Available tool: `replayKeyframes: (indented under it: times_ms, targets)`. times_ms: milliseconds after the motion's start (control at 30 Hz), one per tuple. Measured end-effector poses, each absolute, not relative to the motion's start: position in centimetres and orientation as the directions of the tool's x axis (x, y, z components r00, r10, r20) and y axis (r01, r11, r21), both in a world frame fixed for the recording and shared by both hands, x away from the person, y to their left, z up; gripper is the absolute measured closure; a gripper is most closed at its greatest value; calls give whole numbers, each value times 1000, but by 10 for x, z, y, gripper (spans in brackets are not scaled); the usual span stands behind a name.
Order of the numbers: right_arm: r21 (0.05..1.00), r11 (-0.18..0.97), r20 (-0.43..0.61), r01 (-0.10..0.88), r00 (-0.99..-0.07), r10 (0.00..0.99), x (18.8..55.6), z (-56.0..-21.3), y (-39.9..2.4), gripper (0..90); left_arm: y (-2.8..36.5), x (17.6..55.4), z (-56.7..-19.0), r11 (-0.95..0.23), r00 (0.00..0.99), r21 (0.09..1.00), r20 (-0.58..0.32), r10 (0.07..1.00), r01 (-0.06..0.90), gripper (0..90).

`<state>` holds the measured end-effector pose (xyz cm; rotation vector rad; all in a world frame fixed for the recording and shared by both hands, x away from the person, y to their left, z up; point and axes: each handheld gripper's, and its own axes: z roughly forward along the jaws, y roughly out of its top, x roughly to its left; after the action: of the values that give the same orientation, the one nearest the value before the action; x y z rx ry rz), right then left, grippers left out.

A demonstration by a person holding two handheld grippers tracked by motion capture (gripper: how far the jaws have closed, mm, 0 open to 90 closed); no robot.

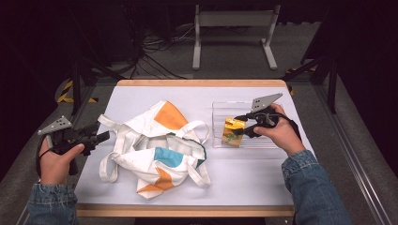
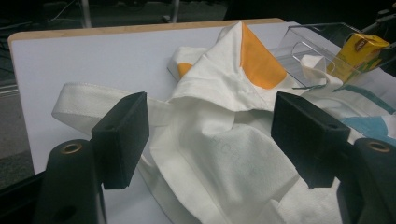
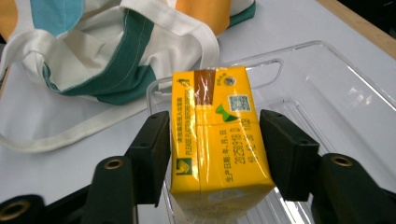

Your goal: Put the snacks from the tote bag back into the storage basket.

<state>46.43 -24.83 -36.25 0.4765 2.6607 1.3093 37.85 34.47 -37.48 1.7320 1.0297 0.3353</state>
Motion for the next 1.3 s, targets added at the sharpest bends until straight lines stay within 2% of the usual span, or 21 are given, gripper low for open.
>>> replayKeyframes:
  times_ms: [133,367,733,867,1000,1133,1300]
  targets:
    - [814,537,9,221,-929,370,460,-356,-249,369,345,378,-375,-89,592,875,-244,768,476,289]
    - [840,500,-15,211,-912,410,446,-335,-255,310,344,378,-375,-93,594,874,-242,768,477,289]
    - [879,398,-23,262,-811,585,417,-304,-285,253,350,372,-376,-107,593,872,-230,772,478,276]
    - [890,376,-32,257,-788,615,402,-296,-304,239,354,368,-377,-116,603,874,-223,766,472,250]
    - [897,362,-40,256,-766,641,393,-294,-318,232,357,365,-376,-119,607,881,-213,765,458,241]
    - [899,333,-43,284,-699,714,376,-295,-341,222,360,355,-377,-147,637,889,-187,748,433,196]
    - [901,308,-21,304,-681,732,361,-303,-359,213,362,344,-378,-171,655,896,-158,739,410,176]
